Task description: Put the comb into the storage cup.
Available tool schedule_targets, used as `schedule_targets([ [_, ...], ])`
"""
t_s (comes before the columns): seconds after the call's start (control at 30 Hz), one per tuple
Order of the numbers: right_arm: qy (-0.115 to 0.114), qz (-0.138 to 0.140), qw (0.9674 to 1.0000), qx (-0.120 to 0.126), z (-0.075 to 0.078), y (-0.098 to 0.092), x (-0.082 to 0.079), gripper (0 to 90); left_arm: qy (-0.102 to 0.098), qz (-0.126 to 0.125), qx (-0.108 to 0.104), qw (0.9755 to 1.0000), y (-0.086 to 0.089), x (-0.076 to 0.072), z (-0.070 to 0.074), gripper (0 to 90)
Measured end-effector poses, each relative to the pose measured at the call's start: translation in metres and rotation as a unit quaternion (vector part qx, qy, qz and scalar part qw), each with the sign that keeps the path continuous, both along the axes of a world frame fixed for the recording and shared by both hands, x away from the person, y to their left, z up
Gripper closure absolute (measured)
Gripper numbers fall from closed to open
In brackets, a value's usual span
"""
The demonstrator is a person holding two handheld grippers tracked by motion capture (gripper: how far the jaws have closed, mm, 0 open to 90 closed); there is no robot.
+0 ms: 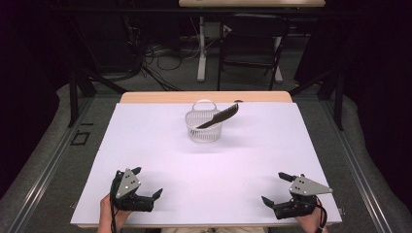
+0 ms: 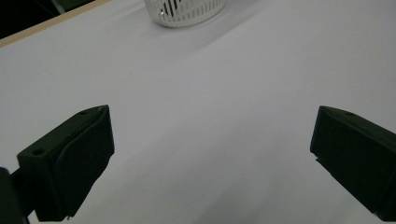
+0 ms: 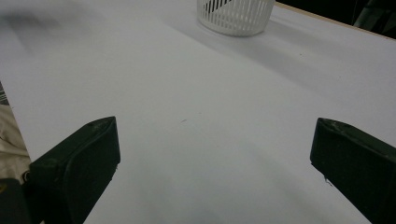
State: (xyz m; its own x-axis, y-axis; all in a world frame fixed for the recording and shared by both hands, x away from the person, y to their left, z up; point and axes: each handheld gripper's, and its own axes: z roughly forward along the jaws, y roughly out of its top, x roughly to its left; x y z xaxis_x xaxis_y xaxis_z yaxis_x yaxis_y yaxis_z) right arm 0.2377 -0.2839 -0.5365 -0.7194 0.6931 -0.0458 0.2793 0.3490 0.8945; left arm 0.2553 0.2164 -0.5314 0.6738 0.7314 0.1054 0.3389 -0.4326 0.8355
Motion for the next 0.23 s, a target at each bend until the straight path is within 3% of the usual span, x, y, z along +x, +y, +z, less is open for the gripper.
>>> schedule_targets([
  [0.23,-0.003,0.002,1.0,0.001,0.0004,-0.0003,-0.0003,1.1,-0.001,0.0,0.0,1.0,-0.0013,0.0005,0.0003,0.0],
])
